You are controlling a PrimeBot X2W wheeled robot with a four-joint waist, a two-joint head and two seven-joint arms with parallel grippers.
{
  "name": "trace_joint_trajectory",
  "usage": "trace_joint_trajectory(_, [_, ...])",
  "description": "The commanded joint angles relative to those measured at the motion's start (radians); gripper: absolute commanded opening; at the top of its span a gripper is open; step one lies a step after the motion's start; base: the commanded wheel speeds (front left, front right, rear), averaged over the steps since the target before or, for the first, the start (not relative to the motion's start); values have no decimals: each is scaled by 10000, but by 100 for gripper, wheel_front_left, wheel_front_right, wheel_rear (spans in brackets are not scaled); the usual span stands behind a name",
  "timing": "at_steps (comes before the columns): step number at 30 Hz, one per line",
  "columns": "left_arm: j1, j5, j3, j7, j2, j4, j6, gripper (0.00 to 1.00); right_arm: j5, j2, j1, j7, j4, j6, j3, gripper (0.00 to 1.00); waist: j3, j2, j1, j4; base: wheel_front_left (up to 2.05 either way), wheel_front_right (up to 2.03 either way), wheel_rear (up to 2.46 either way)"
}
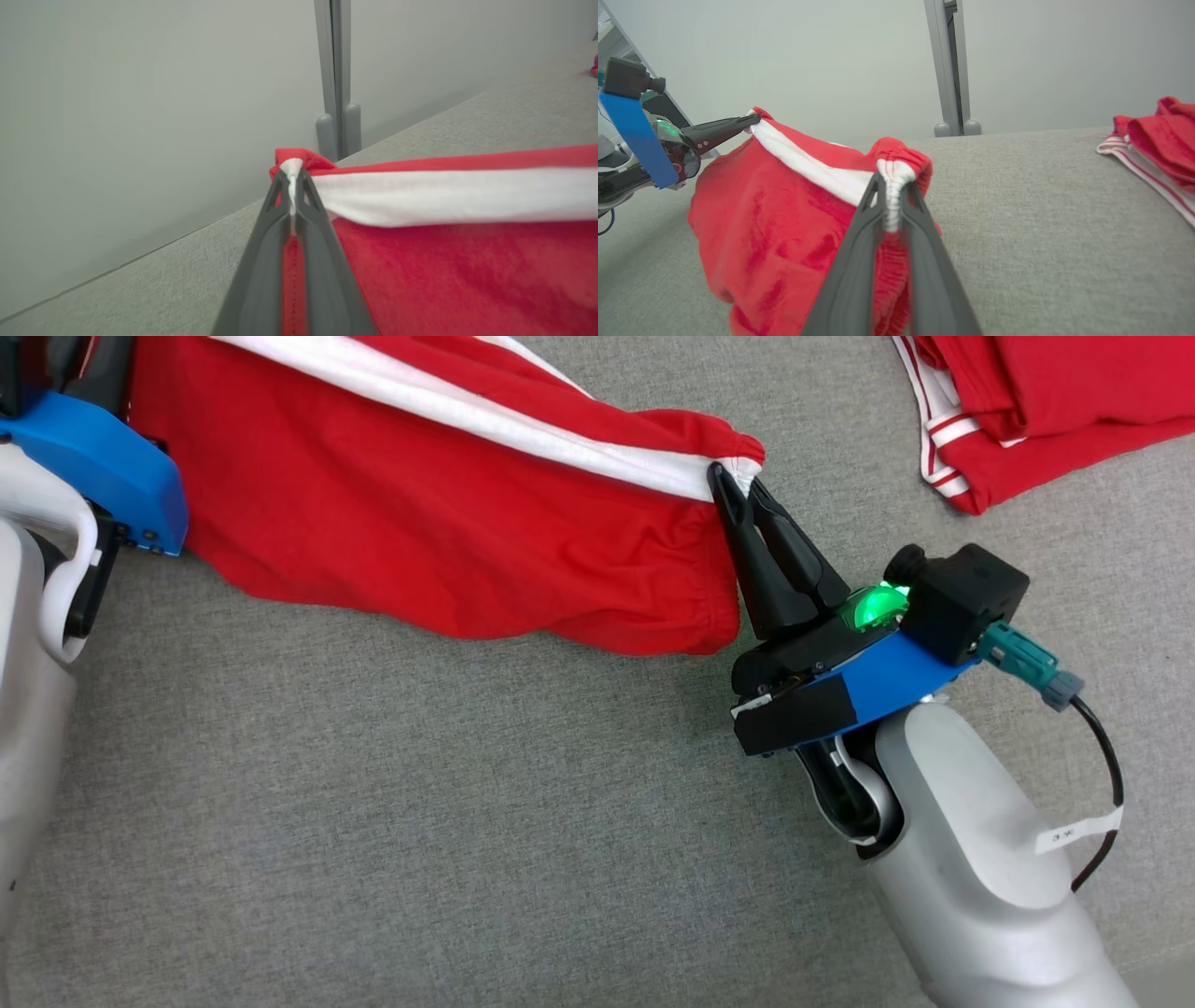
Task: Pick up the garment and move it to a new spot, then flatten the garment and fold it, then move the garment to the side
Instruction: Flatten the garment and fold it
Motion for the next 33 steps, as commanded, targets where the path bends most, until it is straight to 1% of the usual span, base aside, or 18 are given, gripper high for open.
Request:
trace_joint_trajectory(1, [-266,-117,-139,-183,74,227,-4,0,22,-11,-236,-71,136,1,-28,0,12,-1,-2,-5,0,0,0])
trace_joint_trajectory(2, [-339,-176,-244,-275,59,354,-5,0,26,-12,-281,-92,191,1,-28,0,17,-1,-2,-8,0,0,0])
trace_joint_trajectory(3, [-383,-222,-325,-372,44,498,-4,0,38,-11,-307,-103,246,1,-23,25,22,-1,-2,-7,0,0,0])
trace_joint_trajectory(4, [-423,-280,-408,-471,39,638,-4,49,38,-12,-337,-114,308,1,-26,87,12,-1,-2,-9,0,0,0])
trace_joint_trajectory(5, [-479,-344,-530,-538,20,788,-4,100,27,-12,-376,-125,365,1,-30,100,0,-1,-2,-8,0,0,0])
trace_joint_trajectory(10, [-622,-572,-820,-1057,13,1283,-5,100,-262,-11,-227,-212,487,1,-310,100,-227,-1,-2,57,0,0,0])
trace_joint_trajectory(14, [-567,-756,-822,-1514,148,1526,-5,100,-657,-10,199,-239,226,1,-771,100,-548,-1,-2,108,0,0,0])
trace_joint_trajectory(19, [-181,-953,-683,-1881,306,1718,-6,100,-1146,-9,936,-257,-574,1,-1232,100,-917,-1,-2,128,0,0,0])
trace_joint_trajectory(24, [289,-1172,-561,-2106,380,1841,60,100,-1455,-12,2062,-264,-1487,1,-1706,100,-1195,-1,-2,98,0,0,0])
trace_joint_trajectory(29, [694,-1314,-526,-2211,400,1819,134,100,-1462,-9,3270,-208,-2422,1,-2237,100,-1280,-1,-2,78,0,0,0])
trace_joint_trajectory(33, [794,-1531,-578,-2024,398,1899,90,100,-1385,-7,3758,-27,-2920,1,-2375,100,-1229,-1,-2,6,0,0,0])
